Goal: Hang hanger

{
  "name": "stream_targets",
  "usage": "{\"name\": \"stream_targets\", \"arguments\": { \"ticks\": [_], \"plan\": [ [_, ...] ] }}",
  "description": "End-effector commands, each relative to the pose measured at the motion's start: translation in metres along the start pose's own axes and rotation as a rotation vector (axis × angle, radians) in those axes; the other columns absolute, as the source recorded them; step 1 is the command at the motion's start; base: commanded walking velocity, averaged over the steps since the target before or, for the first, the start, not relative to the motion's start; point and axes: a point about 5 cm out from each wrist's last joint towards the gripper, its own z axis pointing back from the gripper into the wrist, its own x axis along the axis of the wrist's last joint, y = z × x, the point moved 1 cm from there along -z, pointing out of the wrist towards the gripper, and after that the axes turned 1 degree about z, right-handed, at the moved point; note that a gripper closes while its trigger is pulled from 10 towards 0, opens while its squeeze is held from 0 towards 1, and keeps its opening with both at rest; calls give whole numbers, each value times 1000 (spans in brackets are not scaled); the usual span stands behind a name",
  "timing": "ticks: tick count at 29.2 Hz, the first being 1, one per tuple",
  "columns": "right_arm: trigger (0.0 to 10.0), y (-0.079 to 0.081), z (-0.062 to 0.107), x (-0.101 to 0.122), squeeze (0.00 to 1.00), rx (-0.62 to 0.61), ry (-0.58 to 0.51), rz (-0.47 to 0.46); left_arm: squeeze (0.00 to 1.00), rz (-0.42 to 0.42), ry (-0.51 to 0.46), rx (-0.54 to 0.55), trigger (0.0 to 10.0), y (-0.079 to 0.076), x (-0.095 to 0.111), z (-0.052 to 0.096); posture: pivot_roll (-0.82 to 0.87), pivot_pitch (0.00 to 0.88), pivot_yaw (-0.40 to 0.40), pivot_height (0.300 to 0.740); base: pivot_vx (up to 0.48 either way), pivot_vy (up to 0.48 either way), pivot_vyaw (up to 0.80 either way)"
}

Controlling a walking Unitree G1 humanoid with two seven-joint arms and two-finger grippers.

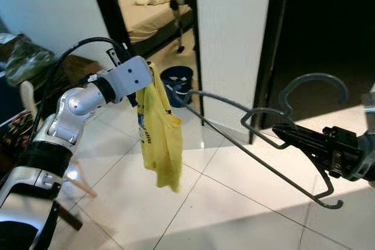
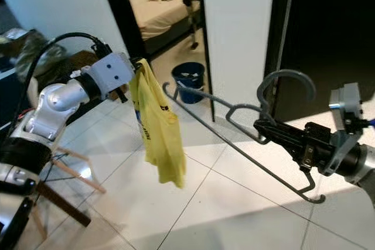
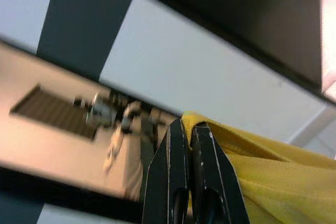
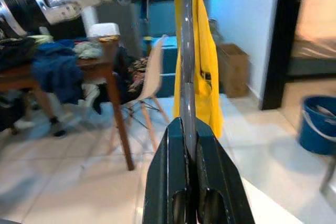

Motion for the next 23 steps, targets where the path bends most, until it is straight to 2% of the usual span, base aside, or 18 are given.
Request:
{"name": "stream_targets", "arguments": {
  "ticks": [1, 4, 11, 14, 23],
  "plan": [
    [10000, 6, -9, -1, 0, 32, 21, 13, 0, 1, -22, 50, 10000, 10, 2, 2, -83, 0, 126, 740, 0, 0, 0],
    [10000, 8, -20, -3, 0, 32, 30, 16, 0, 41, -43, 77, 10000, 9, 4, 0, -86, 0, 125, 740, 0, 0, 0],
    [10000, 11, -28, -2, 0, 55, 20, 18, 0, 58, -59, 75, 10000, 4, 6, -3, -88, 0, 121, 740, 0, 0, 0],
    [10000, 8, -33, 6, 0, 44, -10, 47, 0, 68, -93, 49, 10000, -6, 12, -9, -95, 0, 116, 740, 0, 0, 0],
    [10000, 2, -30, 14, 0, 11, -19, 74, 0, 71, -141, 19, 10000, -11, 21, -14, -97, 0, 119, 740, 0, 0, 0]
  ]
}}
